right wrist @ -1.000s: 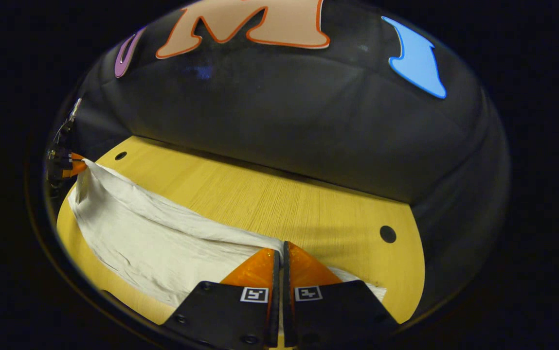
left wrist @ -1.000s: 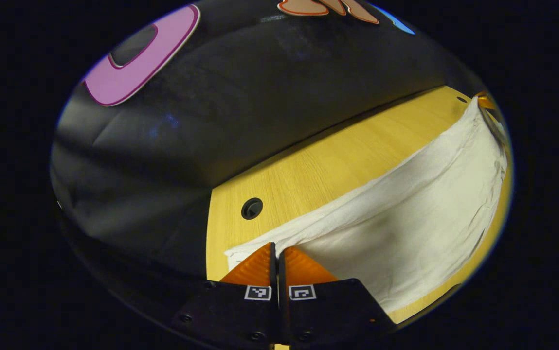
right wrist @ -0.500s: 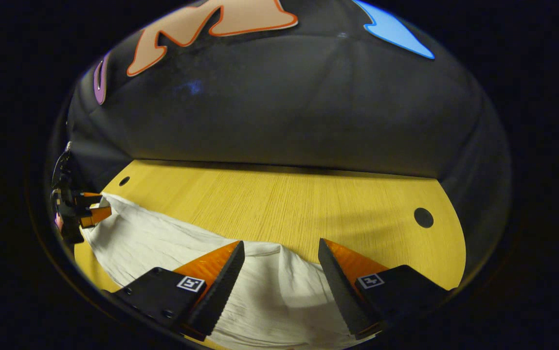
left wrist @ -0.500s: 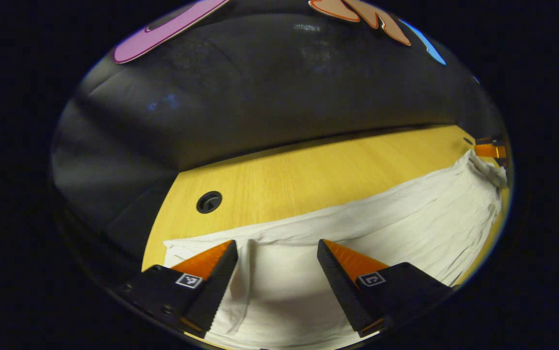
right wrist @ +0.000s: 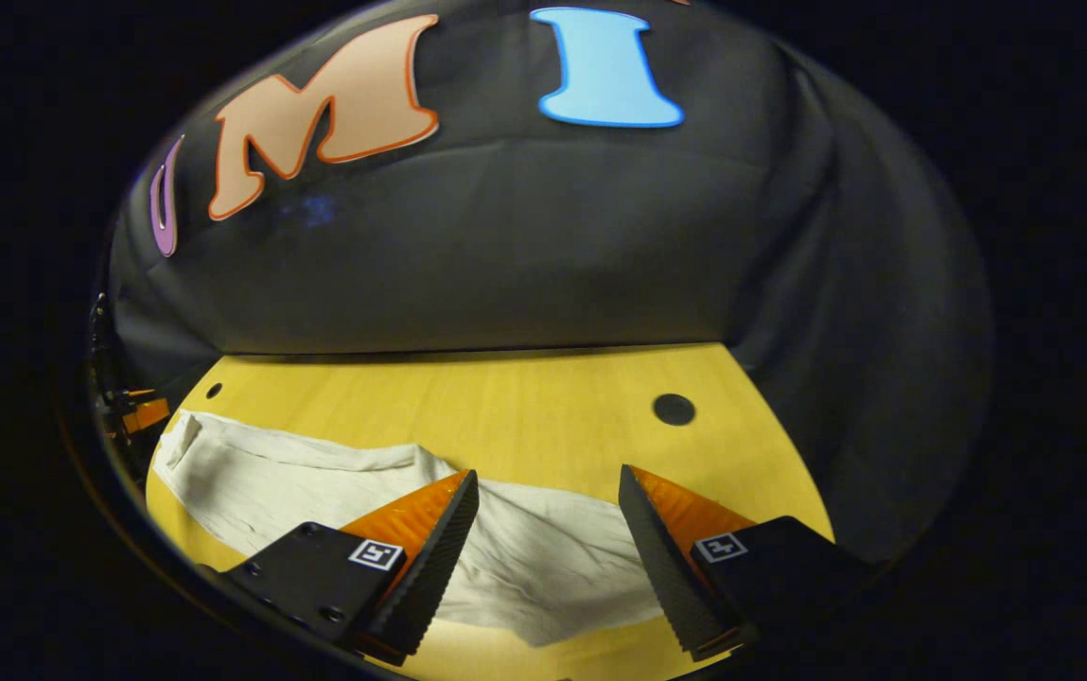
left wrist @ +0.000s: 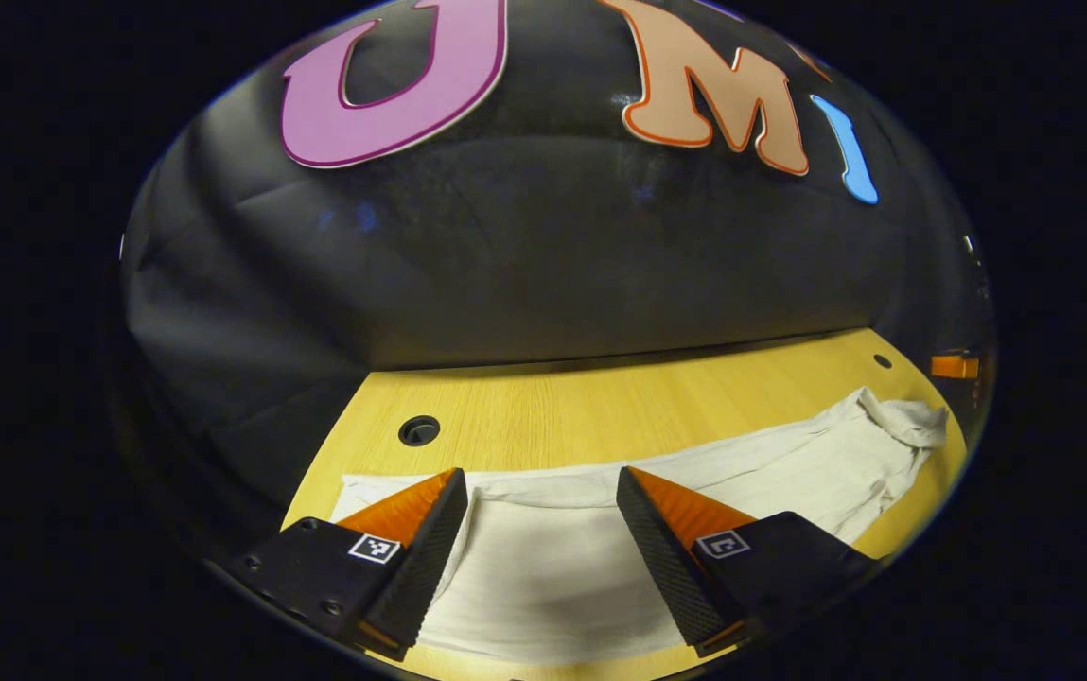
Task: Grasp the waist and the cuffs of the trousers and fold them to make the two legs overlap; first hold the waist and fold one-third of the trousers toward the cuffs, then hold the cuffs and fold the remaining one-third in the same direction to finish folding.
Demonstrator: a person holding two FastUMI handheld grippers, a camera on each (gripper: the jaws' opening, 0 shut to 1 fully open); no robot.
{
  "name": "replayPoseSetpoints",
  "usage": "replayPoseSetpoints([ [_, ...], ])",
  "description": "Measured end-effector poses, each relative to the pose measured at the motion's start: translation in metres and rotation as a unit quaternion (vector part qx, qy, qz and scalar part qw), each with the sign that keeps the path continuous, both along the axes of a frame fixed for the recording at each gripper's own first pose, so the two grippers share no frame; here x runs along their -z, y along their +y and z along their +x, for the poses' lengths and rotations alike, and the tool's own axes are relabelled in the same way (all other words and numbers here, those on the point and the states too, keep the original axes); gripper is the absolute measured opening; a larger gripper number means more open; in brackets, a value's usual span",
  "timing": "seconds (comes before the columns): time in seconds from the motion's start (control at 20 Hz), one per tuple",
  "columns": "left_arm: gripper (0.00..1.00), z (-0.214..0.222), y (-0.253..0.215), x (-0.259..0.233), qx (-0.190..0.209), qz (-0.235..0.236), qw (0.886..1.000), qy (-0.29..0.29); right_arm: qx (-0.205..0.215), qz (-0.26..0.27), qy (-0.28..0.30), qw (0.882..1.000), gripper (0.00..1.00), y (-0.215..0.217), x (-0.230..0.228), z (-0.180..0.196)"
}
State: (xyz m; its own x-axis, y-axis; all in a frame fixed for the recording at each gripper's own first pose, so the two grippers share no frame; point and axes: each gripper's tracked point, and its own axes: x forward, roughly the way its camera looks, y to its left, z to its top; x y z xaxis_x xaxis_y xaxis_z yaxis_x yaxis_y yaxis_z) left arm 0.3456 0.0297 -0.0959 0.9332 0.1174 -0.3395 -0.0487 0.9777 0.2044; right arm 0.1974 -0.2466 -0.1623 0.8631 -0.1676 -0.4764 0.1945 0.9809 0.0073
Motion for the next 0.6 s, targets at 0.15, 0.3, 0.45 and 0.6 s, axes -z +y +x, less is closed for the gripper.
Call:
replayPoseSetpoints([
  [0.15, 0.97, -0.029, -0.004, -0.018, -0.016, -0.028, 0.999, -0.026, 0.041, 0.006, 0.016, 0.999, 0.96, -0.04, 0.016, -0.042],
  [0.3, 0.97, -0.061, -0.009, -0.029, -0.027, -0.033, 0.998, -0.043, 0.069, 0.009, 0.038, 0.997, 0.97, -0.068, 0.039, -0.073],
  [0.45, 0.97, -0.097, -0.009, -0.031, -0.044, -0.019, 0.998, -0.049, 0.084, 0.006, 0.064, 0.994, 0.92, -0.086, 0.066, -0.092],
  [0.6, 0.95, -0.122, -0.017, -0.034, -0.056, -0.025, 0.997, -0.055, 0.085, 0.022, 0.081, 0.993, 0.96, -0.089, 0.087, -0.098],
])
